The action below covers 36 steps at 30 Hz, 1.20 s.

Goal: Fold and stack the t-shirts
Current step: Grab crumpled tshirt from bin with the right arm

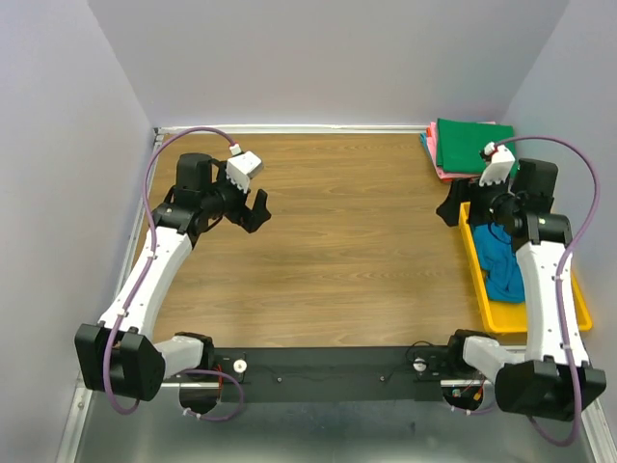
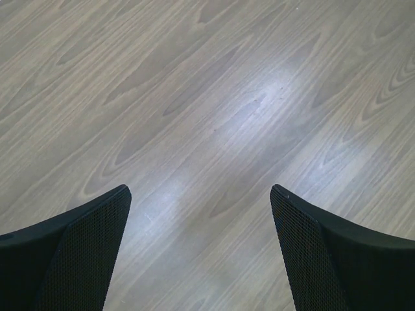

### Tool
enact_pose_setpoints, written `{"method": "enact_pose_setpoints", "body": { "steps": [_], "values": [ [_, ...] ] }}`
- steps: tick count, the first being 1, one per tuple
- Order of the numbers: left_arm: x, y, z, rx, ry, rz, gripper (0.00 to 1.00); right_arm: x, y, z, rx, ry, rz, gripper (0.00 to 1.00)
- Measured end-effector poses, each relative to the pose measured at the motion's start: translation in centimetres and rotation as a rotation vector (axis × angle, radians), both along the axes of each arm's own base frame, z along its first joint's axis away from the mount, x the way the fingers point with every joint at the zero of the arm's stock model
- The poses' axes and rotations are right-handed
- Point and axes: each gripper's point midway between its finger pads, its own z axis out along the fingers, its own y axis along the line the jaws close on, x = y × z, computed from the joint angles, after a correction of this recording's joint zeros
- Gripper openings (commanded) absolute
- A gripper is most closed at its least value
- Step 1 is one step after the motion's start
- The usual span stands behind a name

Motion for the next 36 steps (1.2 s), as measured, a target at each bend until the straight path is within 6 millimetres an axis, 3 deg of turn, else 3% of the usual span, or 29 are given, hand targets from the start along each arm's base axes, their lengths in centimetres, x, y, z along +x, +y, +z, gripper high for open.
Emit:
{"method": "enact_pose_setpoints", "body": {
  "steps": [2, 8, 17, 18, 19, 25, 29, 30, 33, 34, 36],
  "values": [
    [-0.3, -0.1, 0.3, -0.002, 0.000, -0.010, 0.96, 0.6, -0.7, -0.6, -0.023, 0.033, -0.019, 1.00],
    [-0.3, -0.1, 1.7, 0.010, -0.015, -0.027, 0.96, 1.4, -5.0, -5.0, -0.178, 0.204, -0.133, 1.00],
    [-0.6, 0.0, 1.0, 0.026, 0.026, -0.034, 0.96, -0.6, -16.3, -10.8, -0.257, 0.403, -0.312, 1.00],
    [-0.6, 0.0, 0.9, 0.028, 0.031, -0.035, 0.96, -0.8, -17.3, -11.6, -0.261, 0.428, -0.312, 1.00],
    [-0.6, 0.0, 0.8, 0.030, 0.034, -0.036, 0.96, -1.2, -18.6, -13.8, -0.249, 0.491, -0.314, 1.00],
    [-0.6, 0.0, 0.0, 0.041, 0.063, -0.047, 0.96, -2.5, -20.8, -19.2, -0.202, 0.641, -0.298, 1.00],
    [-0.7, 0.0, -0.2, 0.045, 0.070, -0.049, 0.96, -2.4, -21.2, -21.0, -0.207, 0.674, -0.287, 1.00],
    [-0.7, 0.0, -0.2, 0.046, 0.069, -0.050, 0.96, -2.2, -21.4, -21.3, -0.213, 0.674, -0.290, 0.97],
    [-0.7, 0.0, -0.2, 0.047, 0.068, -0.051, 0.96, -2.0, -21.9, -22.5, -0.219, 0.694, -0.290, 0.59],
    [-0.7, 0.0, -0.2, 0.047, 0.068, -0.051, 0.96, -1.9, -22.1, -22.5, -0.224, 0.696, -0.287, 0.42],
    [-0.7, 0.0, -0.2, 0.047, 0.068, -0.052, 0.96, -1.6, -22.4, -22.4, -0.229, 0.685, -0.299, 0.27]
  ]
}}
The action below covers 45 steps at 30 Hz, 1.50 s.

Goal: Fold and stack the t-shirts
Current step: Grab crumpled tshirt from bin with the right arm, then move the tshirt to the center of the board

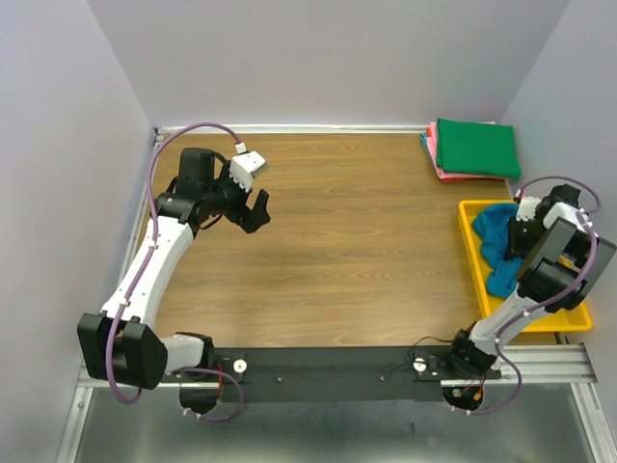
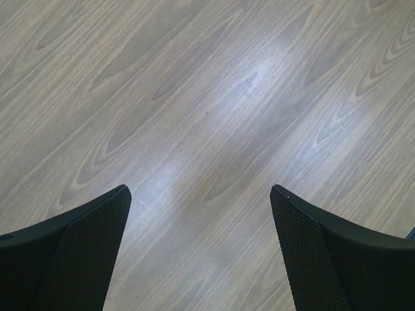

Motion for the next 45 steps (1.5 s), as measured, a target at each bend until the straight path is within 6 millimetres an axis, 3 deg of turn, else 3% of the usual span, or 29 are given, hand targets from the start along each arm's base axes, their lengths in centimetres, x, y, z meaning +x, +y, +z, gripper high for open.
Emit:
{"method": "enact_pose_setpoints", "body": {
  "steps": [1, 2, 6, 9, 14, 15, 16, 17, 20, 23, 24, 27, 28, 29, 30, 32, 34, 37, 45],
  "values": [
    [0.0, 0.0, 0.0, -0.001, 0.000, -0.001, 0.96, 0.0, -0.1, 0.1, -0.008, -0.001, 0.008, 0.08],
    [0.0, -0.1, 0.0, -0.002, 0.001, -0.003, 0.96, 0.1, -0.2, 0.3, -0.015, -0.004, 0.009, 0.01],
    [-0.1, -0.2, 0.1, -0.006, 0.000, -0.012, 0.96, 0.2, -0.4, 1.9, -0.042, -0.035, 0.006, 0.01],
    [-0.1, -0.3, 0.2, -0.010, -0.002, -0.016, 0.96, 0.9, -0.4, 5.4, -0.061, -0.102, 0.014, 0.01],
    [-0.1, -0.3, 0.3, -0.013, -0.004, -0.018, 0.96, 4.9, -0.2, 17.7, -0.118, -0.387, 0.078, 0.01],
    [-0.1, -0.3, 0.4, -0.013, -0.006, -0.017, 0.96, 5.7, 0.4, 21.3, -0.129, -0.460, 0.114, 0.01],
    [-0.1, -0.3, 0.5, -0.013, -0.007, -0.017, 0.96, 6.1, 0.7, 22.9, -0.132, -0.494, 0.133, 0.00],
    [0.0, -0.3, 0.7, -0.014, -0.012, -0.017, 0.96, 6.7, 1.7, 25.5, -0.121, -0.545, 0.171, 0.01],
    [0.4, -0.1, 1.5, -0.019, -0.030, -0.010, 0.96, 7.6, 4.8, 29.5, -0.081, -0.623, 0.257, 0.01],
    [1.1, 0.5, 3.2, -0.025, -0.069, 0.012, 0.96, 8.8, 10.2, 32.1, -0.016, -0.674, 0.363, 0.01],
    [1.3, 0.7, 3.8, -0.028, -0.082, 0.015, 0.96, 9.4, 12.9, 32.6, 0.015, -0.687, 0.420, 0.01],
    [1.9, 1.3, 5.9, -0.042, -0.127, 0.029, 0.96, 10.0, 20.9, 32.7, 0.130, -0.683, 0.554, 0.00],
    [2.2, 1.7, 6.7, -0.049, -0.147, 0.039, 0.96, 10.0, 23.0, 32.5, 0.166, -0.676, 0.578, 0.08],
    [2.3, 2.0, 7.1, -0.052, -0.157, 0.046, 0.96, 9.8, 26.1, 32.3, 0.215, -0.665, 0.629, 0.27],
    [2.5, 2.5, 7.7, -0.059, -0.169, 0.057, 0.96, 9.5, 28.8, 31.8, 0.257, -0.651, 0.675, 0.53],
    [2.5, 3.6, 8.3, -0.068, -0.181, 0.079, 0.96, 8.4, 32.4, 30.4, 0.328, -0.599, 0.732, 1.00],
    [2.5, 4.6, 8.4, -0.072, -0.180, 0.100, 0.96, 7.4, 35.4, 28.4, 0.399, -0.533, 0.803, 1.00],
    [2.4, 5.5, 7.9, -0.068, -0.172, 0.111, 0.96, 5.9, 38.2, 24.8, 0.470, -0.413, 0.854, 1.00],
    [1.5, 5.2, 3.2, 0.002, -0.108, 0.020, 0.96, 5.6, 37.0, 18.7, 0.438, -0.264, 0.776, 1.00]
  ]
}}
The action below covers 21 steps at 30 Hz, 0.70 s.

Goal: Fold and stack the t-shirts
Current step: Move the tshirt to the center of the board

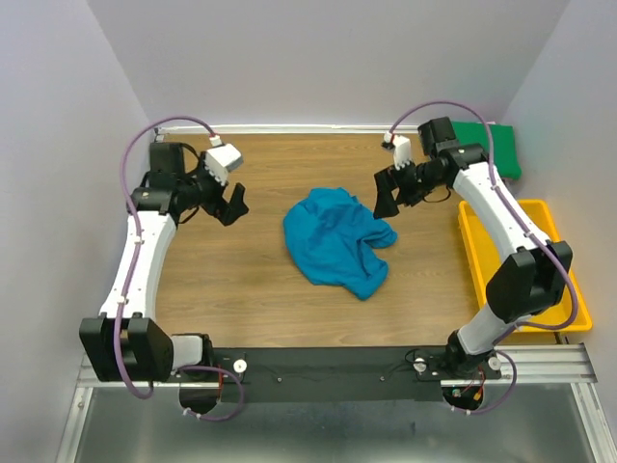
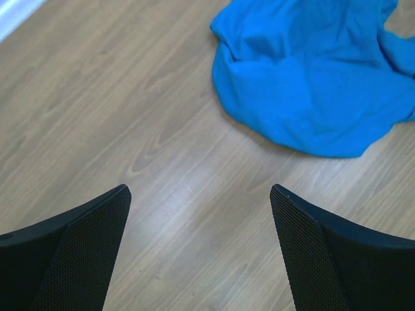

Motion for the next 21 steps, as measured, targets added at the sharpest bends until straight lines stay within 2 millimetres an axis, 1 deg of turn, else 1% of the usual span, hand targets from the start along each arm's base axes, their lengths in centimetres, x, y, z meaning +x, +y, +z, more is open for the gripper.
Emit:
{"method": "enact_pose_setpoints", "body": {
  "steps": [1, 3, 5, 6, 7, 8, 11, 13, 16, 17, 18, 20, 21],
  "values": [
    [-0.1, -0.4, -0.9, 0.011, 0.017, -0.019, 0.96, -0.2, -0.2, -1.0, -0.010, 0.019, -0.009, 0.98],
    [-0.3, -1.8, -2.7, 0.035, 0.048, -0.076, 0.96, -0.7, -0.6, -3.4, -0.037, 0.066, -0.026, 0.95],
    [-1.2, -4.4, -5.1, 0.071, 0.086, -0.161, 0.91, -1.5, -1.1, -6.1, -0.067, 0.124, -0.042, 0.91],
    [-1.9, -5.9, -6.3, 0.089, 0.106, -0.210, 0.89, -2.0, -1.4, -7.6, -0.088, 0.160, -0.052, 0.90],
    [-2.7, -7.4, -7.4, 0.104, 0.124, -0.263, 0.83, -2.3, -1.7, -9.1, -0.108, 0.189, -0.058, 0.88],
    [-3.3, -8.2, -8.2, 0.121, 0.135, -0.292, 0.81, -2.6, -2.0, -10.4, -0.127, 0.213, -0.064, 0.88],
    [-6.2, -12.3, -11.1, 0.169, 0.178, -0.436, 0.79, -2.6, -2.6, -12.9, -0.174, 0.250, -0.083, 0.86],
    [-7.7, -14.4, -12.3, 0.193, 0.182, -0.510, 0.80, -2.0, -2.8, -13.9, -0.189, 0.252, -0.097, 0.83],
    [-9.4, -17.2, -13.6, 0.232, 0.163, -0.590, 0.86, -0.6, -2.9, -15.3, -0.209, 0.244, -0.119, 0.74],
    [-10.0, -18.1, -14.0, 0.242, 0.157, -0.618, 0.87, 0.1, -2.9, -16.0, -0.218, 0.242, -0.128, 0.69],
    [-10.5, -19.1, -14.6, 0.256, 0.149, -0.644, 0.87, 0.5, -2.8, -16.3, -0.223, 0.240, -0.134, 0.67],
    [-11.1, -20.5, -15.6, 0.274, 0.149, -0.676, 0.88, 1.5, -2.8, -17.2, -0.234, 0.234, -0.144, 0.60],
    [-11.3, -21.0, -16.6, 0.286, 0.158, -0.685, 0.88, 1.8, -2.8, -17.6, -0.237, 0.234, -0.145, 0.58]
  ]
}}
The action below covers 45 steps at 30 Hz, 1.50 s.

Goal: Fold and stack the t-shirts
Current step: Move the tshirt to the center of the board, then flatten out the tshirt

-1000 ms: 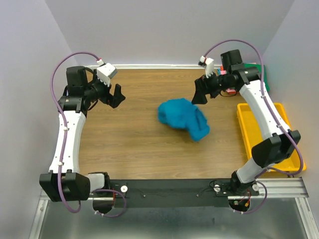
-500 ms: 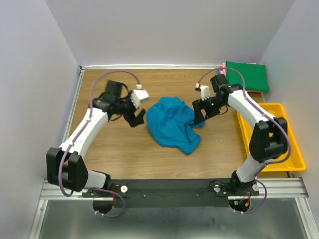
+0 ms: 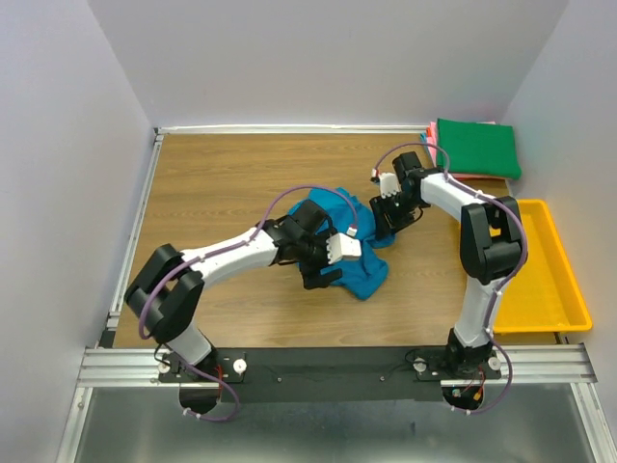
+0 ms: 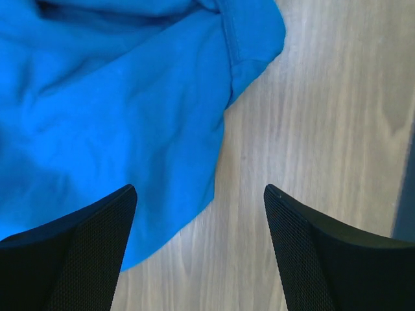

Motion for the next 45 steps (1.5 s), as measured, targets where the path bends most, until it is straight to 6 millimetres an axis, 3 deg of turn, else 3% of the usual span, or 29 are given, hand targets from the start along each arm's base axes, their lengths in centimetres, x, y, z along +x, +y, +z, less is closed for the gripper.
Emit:
{"method": "enact_pose_setpoints", "body": {
  "steps": [3, 4, 6, 7, 10, 11, 14, 17, 22, 25, 28, 33, 36, 41, 45],
  "values": [
    [0.4, -0.3, -2.0, 0.042, -0.005, 0.013, 0.79, 0.7, 0.0, -1.0, -0.013, 0.006, -0.014, 0.45],
    [0.8, -0.2, -3.0, 0.068, -0.014, 0.024, 0.67, 1.0, -0.1, -1.0, -0.015, -0.002, -0.016, 0.41],
    [1.6, 0.1, -5.0, 0.122, -0.022, 0.052, 0.55, 1.4, -0.1, -1.1, -0.019, -0.012, -0.019, 0.28],
    [1.8, 0.3, -5.6, 0.138, -0.028, 0.055, 0.33, 1.5, -0.1, -1.2, -0.021, -0.014, -0.019, 0.22],
    [2.8, 0.6, -6.3, 0.167, -0.069, 0.075, 0.03, 1.6, -0.5, -1.1, -0.037, -0.028, -0.020, 0.02],
    [2.9, 0.8, -6.3, 0.172, -0.081, 0.079, 0.00, 1.6, -0.7, -0.9, -0.041, -0.037, -0.022, 0.01],
    [3.2, 2.3, -5.9, 0.196, -0.103, 0.096, 0.00, 1.5, -1.3, 0.4, -0.045, -0.069, -0.022, 0.00],
    [4.3, 4.6, -3.9, 0.192, -0.122, 0.136, 0.00, 1.8, -2.3, 3.5, -0.034, -0.150, -0.031, 0.00],
    [11.7, 10.8, 6.3, 0.053, -0.284, 0.308, 0.00, 1.9, -2.9, 10.2, 0.004, -0.327, -0.014, 0.01],
    [14.5, 13.6, 11.0, -0.002, -0.398, 0.342, 0.00, 1.7, -1.9, 12.8, 0.045, -0.393, 0.027, 0.00],
    [15.0, 14.2, 10.8, -0.002, -0.390, 0.316, 0.03, 1.9, -1.5, 13.1, 0.061, -0.399, 0.044, 0.01],
    [16.1, 14.9, 5.1, 0.038, -0.226, 0.312, 0.00, 1.6, -1.0, 10.4, 0.078, -0.305, 0.052, 0.00],
    [16.2, 15.0, 3.6, 0.022, -0.120, 0.292, 0.00, 1.1, -0.7, 9.9, 0.090, -0.272, 0.059, 0.01],
    [16.1, 14.3, 7.8, -0.045, -0.136, 0.208, 0.00, 0.5, -0.9, 11.8, 0.093, -0.301, 0.068, 0.01],
    [14.1, 14.2, 11.1, -0.076, -0.163, 0.166, 0.00, 0.1, -1.1, 15.8, 0.102, -0.399, 0.086, 0.00]
  ]
}}
